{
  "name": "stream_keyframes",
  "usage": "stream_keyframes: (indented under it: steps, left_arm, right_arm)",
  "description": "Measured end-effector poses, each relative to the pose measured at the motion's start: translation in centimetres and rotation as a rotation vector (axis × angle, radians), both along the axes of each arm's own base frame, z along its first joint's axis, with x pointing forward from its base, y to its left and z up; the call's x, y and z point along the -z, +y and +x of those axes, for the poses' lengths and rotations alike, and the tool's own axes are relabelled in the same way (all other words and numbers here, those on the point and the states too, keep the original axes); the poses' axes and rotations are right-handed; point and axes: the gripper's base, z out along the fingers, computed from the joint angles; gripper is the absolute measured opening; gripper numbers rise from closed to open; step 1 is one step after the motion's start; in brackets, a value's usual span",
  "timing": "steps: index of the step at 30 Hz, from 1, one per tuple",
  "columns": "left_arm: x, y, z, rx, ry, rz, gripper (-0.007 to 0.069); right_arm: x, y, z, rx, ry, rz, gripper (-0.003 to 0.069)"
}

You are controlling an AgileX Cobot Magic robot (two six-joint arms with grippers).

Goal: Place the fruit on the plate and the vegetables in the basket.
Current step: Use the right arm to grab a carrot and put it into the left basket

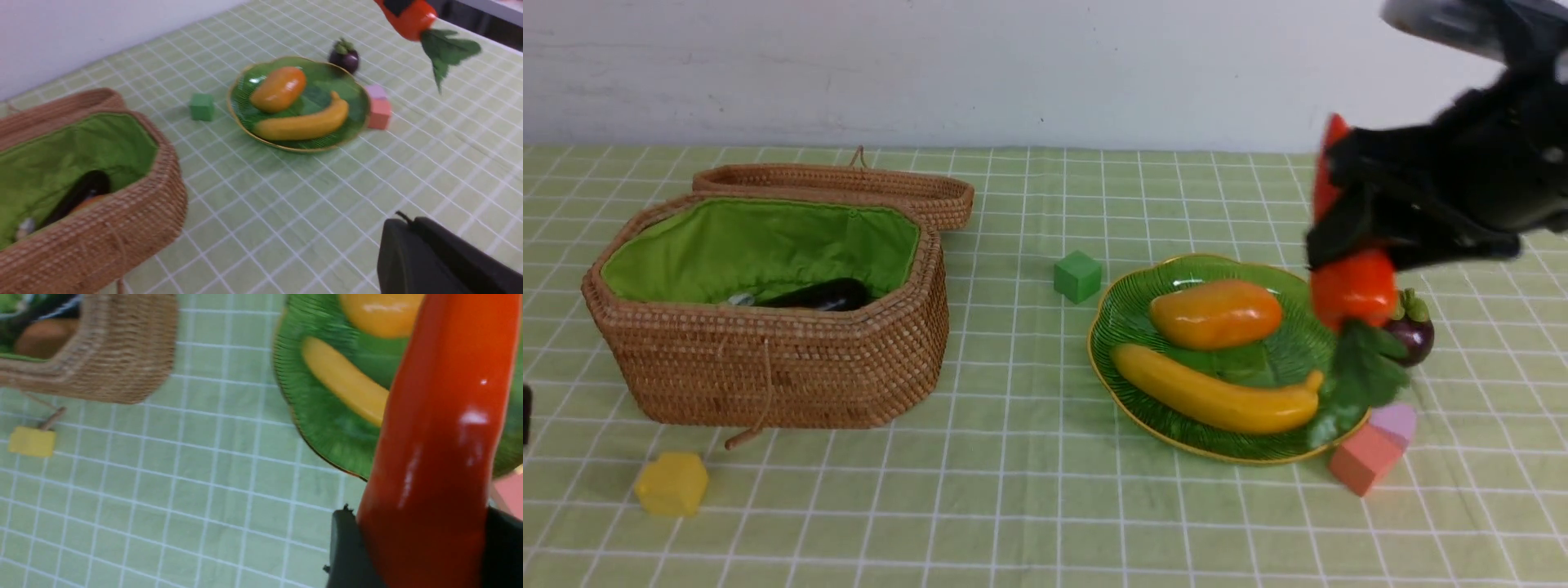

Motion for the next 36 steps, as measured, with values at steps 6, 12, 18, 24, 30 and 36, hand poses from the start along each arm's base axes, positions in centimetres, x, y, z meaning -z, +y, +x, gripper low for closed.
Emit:
stream_keyframes:
  steps: [6,12,18,24,30,36]
  left_arm:
    - [-0.6,1.5,1.1,-0.214,-0.055,-0.043,-0.0013]
    - [-1.5,2.9,1.9,-0.401,-0.139,-0.1,-0.0013]
    - [-1.9,3.3,2.0,-0.455,-0.169,-0.146,-0.0013]
    - [-1.9,3.3,2.0,-0.453,-0.171,-0.156,-0.0013]
    - [-1.9,3.3,2.0,-0.452,-0.171,-0.157,-0.0013]
    - [-1.9,3.2,2.0,-0.441,-0.166,-0.168,-0.0013]
  right_arm:
    - [-1.2,8.3,2.7,-0.246,-0.153,0.007,0.037]
    - [-0.8,16.9,6.0,-0.438,-0.349,0.079,0.037]
    - [1.7,22.0,9.2,-0.507,-0.513,0.158,0.037]
    - [6.5,24.8,12.3,-0.503,-0.634,0.16,0.037]
    - [9.0,25.4,13.1,-0.509,-0.621,0.143,0.0456]
    - [8.5,25.2,12.7,-0.541,-0.605,0.12,0.0634]
